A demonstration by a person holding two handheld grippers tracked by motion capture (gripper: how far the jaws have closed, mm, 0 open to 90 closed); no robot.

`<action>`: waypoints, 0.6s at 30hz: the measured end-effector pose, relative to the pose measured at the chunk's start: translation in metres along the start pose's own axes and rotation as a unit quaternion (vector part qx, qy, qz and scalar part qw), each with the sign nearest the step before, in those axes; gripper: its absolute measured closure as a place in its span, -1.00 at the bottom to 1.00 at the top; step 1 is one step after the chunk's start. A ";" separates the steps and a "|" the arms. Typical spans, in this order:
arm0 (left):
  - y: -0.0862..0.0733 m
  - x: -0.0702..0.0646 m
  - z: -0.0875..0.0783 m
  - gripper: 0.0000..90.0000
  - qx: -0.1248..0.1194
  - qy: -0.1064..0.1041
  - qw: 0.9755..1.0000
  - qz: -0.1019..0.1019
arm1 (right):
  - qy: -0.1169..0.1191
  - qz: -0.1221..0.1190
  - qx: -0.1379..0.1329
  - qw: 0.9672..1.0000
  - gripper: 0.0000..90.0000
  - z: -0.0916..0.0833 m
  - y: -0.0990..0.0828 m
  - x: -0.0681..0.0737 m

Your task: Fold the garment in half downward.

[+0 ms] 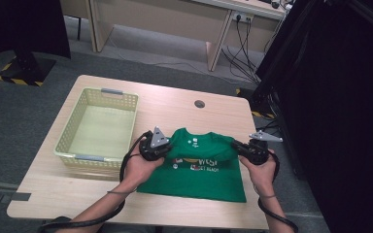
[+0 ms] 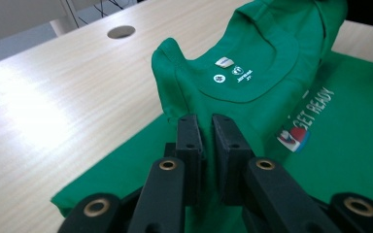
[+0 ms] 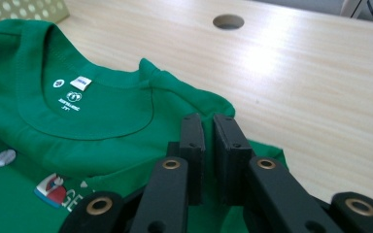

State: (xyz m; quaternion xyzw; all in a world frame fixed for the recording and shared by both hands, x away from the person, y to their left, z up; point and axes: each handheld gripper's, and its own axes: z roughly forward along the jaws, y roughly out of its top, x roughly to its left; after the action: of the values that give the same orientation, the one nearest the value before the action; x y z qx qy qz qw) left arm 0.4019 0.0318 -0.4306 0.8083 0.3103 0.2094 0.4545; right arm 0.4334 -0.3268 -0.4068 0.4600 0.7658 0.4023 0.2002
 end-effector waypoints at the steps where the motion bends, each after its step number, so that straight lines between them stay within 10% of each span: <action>1: -0.005 -0.003 0.000 0.82 0.006 -0.003 1.000 0.001 | 0.002 0.002 0.007 1.000 0.84 0.001 -0.005 0.000; 18: -0.039 -0.012 0.004 0.81 0.050 -0.012 0.999 -0.011 | 0.016 0.009 0.064 0.998 0.82 0.012 -0.030 0.003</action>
State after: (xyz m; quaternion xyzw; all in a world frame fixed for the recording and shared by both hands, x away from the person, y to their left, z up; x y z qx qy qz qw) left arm 0.3838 0.0363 -0.4672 0.8288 0.3239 0.1789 0.4197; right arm 0.4237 -0.3262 -0.4373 0.4720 0.7892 0.3614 0.1543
